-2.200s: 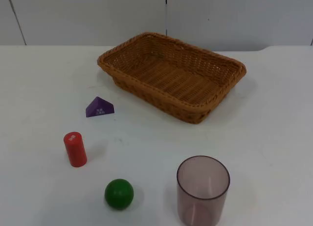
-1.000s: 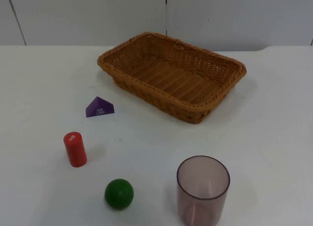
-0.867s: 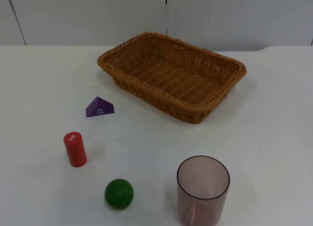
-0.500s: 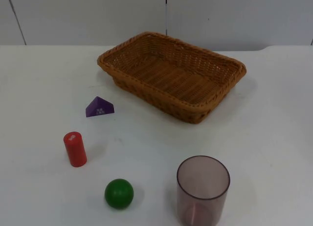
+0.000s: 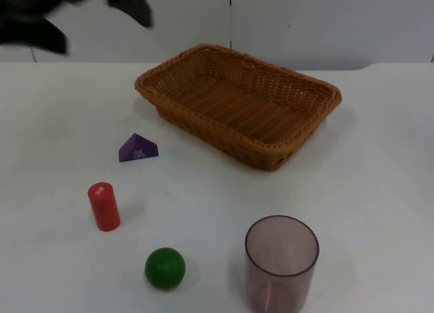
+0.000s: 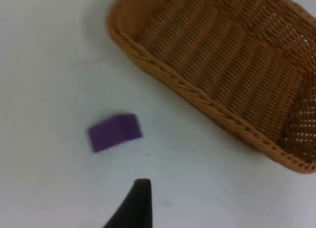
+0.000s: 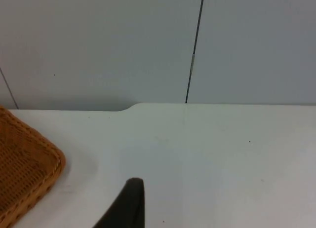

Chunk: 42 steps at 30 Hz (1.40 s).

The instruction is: Pick up the basket with the left hand and place the triangular block into the basket with the right hand.

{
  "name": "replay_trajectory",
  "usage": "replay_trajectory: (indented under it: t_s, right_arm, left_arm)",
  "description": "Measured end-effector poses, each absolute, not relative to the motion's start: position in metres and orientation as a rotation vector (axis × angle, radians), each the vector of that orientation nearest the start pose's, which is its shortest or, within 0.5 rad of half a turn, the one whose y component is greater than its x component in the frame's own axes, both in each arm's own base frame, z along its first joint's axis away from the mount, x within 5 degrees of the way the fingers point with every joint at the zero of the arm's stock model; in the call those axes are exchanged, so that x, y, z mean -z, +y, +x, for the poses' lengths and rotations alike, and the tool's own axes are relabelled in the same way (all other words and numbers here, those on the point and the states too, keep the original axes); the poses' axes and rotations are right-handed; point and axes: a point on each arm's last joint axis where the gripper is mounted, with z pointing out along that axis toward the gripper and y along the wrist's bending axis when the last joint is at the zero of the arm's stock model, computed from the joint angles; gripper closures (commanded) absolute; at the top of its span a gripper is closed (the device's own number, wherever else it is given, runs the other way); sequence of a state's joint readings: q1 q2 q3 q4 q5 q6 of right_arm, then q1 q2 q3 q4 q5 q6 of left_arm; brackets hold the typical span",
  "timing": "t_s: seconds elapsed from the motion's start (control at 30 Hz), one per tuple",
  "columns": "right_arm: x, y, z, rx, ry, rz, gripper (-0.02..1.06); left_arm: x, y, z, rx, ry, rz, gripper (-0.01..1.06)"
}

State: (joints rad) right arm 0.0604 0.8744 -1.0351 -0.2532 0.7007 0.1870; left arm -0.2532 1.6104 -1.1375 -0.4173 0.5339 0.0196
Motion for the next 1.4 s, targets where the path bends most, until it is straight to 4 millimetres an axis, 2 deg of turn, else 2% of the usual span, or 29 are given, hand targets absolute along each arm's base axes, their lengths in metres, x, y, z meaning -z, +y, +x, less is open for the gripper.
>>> replay_trajectory:
  t_s: [0.03,0.07,0.17,0.23,0.27,0.33,0.43,0.47,0.6,0.73,0.83,0.97,1.13,1.27,1.4]
  right_arm:
    - [-0.409,-0.005,0.168,0.131,2.003,0.034,0.01]
    - [-0.409,-0.005,0.168,0.131,2.003,0.034,0.01]
    - [-0.409,-0.005,0.168,0.134,2.004,0.030,0.01]
    - [-0.409,-0.005,0.168,0.135,2.004,0.029,0.01]
    - [-0.409,-0.005,0.168,0.135,2.004,0.029,0.01]
    - [-0.409,-0.005,0.168,0.135,2.004,0.029,0.01]
    - [-0.409,-0.005,0.168,0.135,2.004,0.029,0.01]
    - [-0.409,-0.005,0.168,0.135,2.004,0.029,0.01]
    - [-0.409,-0.005,0.168,0.136,2.003,0.028,0.01]
    - [-0.409,-0.005,0.168,0.137,2.004,0.026,0.01]
    - [-0.409,-0.005,0.168,0.137,2.004,0.026,0.01]
    - [-0.409,-0.005,0.168,0.137,2.004,0.026,0.01]
    - [-0.409,-0.005,0.168,0.139,2.003,0.026,0.01]
    - [-0.409,-0.005,0.167,0.143,2.010,0.023,0.01]
    - [-0.410,-0.005,0.165,0.144,2.004,0.022,0.01]
  left_arm:
    - [-0.250,-0.113,0.336,0.543,2.503,-0.053,0.00]
    - [-0.250,-0.113,0.336,0.543,2.503,-0.053,0.00]
    - [-0.216,-0.132,0.354,0.602,2.558,-0.132,0.00]
    - [-0.201,-0.147,0.366,0.630,2.583,-0.148,0.00]
    - [-0.201,-0.147,0.366,0.630,2.583,-0.148,0.00]
    - [-0.192,-0.163,0.379,0.660,2.580,-0.195,0.00]
    - [-0.175,-0.178,0.399,0.707,2.567,-0.366,0.00]
    - [-0.175,-0.178,0.399,0.707,2.567,-0.366,0.00]
    - [-0.151,-0.185,0.421,0.745,2.553,-0.638,0.04]
    - [-0.140,-0.188,0.432,0.695,2.561,-0.742,0.09]
    - [-0.137,-0.190,0.436,0.622,2.578,-0.751,0.09]
    - [-0.132,-0.204,0.442,0.517,2.603,-0.790,0.09]
    - [-0.124,-0.213,0.441,0.433,2.622,-0.854,0.09]
    - [-0.114,-0.217,0.438,0.346,2.593,-0.997,0.09]
    - [-0.109,-0.218,0.443,0.357,2.560,-1.091,0.09]
